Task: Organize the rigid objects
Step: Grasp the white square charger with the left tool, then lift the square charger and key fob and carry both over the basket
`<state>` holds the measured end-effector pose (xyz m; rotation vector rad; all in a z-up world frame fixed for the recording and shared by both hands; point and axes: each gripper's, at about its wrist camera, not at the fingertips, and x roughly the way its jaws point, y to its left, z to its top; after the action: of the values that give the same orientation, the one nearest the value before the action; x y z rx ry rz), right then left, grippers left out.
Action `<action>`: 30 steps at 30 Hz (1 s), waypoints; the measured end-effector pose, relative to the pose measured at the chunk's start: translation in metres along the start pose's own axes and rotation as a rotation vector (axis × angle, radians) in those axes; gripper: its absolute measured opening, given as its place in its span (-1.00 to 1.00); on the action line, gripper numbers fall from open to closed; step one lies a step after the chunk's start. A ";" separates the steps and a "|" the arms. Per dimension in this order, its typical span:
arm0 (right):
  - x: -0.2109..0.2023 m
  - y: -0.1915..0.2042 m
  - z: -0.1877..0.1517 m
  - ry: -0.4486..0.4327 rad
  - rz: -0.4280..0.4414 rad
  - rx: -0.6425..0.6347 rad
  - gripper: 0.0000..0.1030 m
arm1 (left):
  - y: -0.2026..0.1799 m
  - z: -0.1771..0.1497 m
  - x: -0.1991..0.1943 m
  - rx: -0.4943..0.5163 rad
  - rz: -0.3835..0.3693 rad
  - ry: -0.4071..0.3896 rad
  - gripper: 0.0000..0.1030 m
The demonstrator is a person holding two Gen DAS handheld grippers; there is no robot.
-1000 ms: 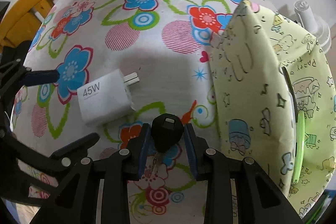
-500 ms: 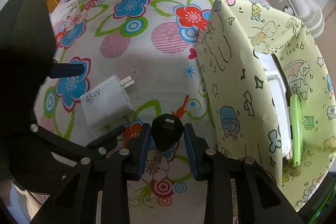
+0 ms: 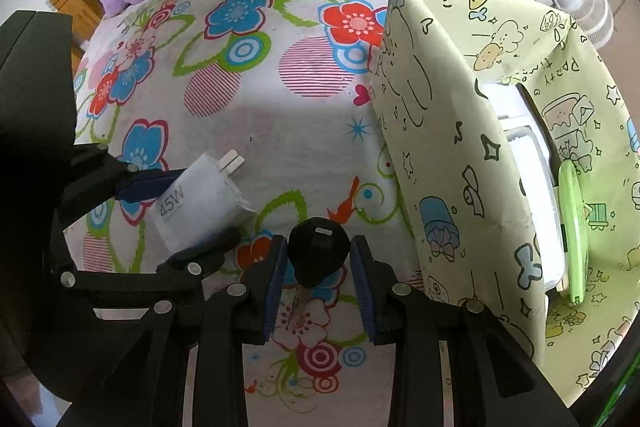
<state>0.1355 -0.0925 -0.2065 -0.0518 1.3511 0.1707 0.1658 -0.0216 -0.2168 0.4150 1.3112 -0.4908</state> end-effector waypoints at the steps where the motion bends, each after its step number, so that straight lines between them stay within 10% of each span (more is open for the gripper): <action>1: 0.000 0.000 0.000 0.002 -0.003 -0.002 -0.32 | 0.000 -0.002 -0.001 -0.008 0.005 -0.001 -0.04; 30: -0.025 0.042 -0.027 -0.030 -0.013 -0.137 -0.32 | 0.011 -0.098 -0.073 -0.314 0.021 -0.061 -0.06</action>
<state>0.0980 -0.0574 -0.1858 -0.1726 1.3079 0.2521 0.0794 0.0492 -0.1661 0.1511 1.2968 -0.2707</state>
